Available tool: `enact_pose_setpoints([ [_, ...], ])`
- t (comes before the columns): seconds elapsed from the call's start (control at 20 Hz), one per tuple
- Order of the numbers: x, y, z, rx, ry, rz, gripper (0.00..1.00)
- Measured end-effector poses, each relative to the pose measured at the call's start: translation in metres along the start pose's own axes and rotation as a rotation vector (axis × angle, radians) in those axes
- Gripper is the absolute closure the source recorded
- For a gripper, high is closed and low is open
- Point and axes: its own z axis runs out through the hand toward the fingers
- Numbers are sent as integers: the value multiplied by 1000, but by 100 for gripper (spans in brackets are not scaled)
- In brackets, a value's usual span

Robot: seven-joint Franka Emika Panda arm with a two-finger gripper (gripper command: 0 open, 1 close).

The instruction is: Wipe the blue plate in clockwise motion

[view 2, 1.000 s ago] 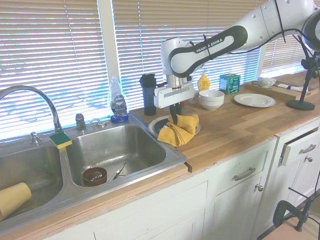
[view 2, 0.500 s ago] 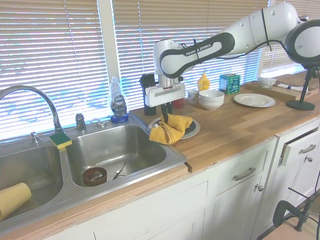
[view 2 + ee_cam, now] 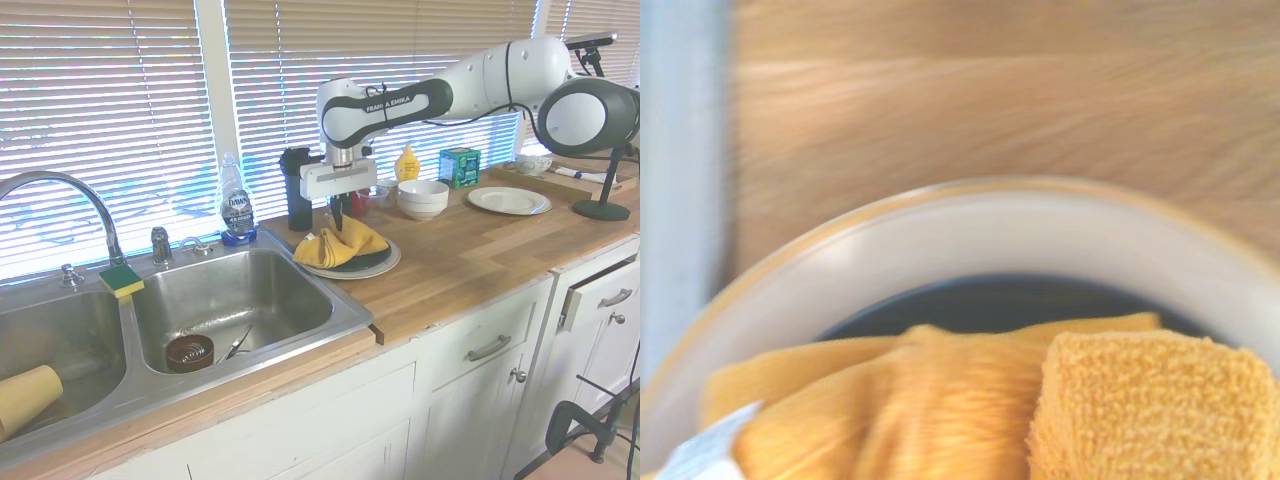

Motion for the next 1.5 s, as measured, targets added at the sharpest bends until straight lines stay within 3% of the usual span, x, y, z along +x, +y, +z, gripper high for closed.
enact_pose_setpoints([
  [0.2,9,11,3,-11,-3,13,100],
  [0.6,-18,55,-15,-25,-3,-1,100],
  [1.0,-80,96,17,-42,-13,-48,100],
  [1.3,-139,83,17,-21,8,-97,100],
  [1.5,-147,61,17,0,8,-97,100],
])
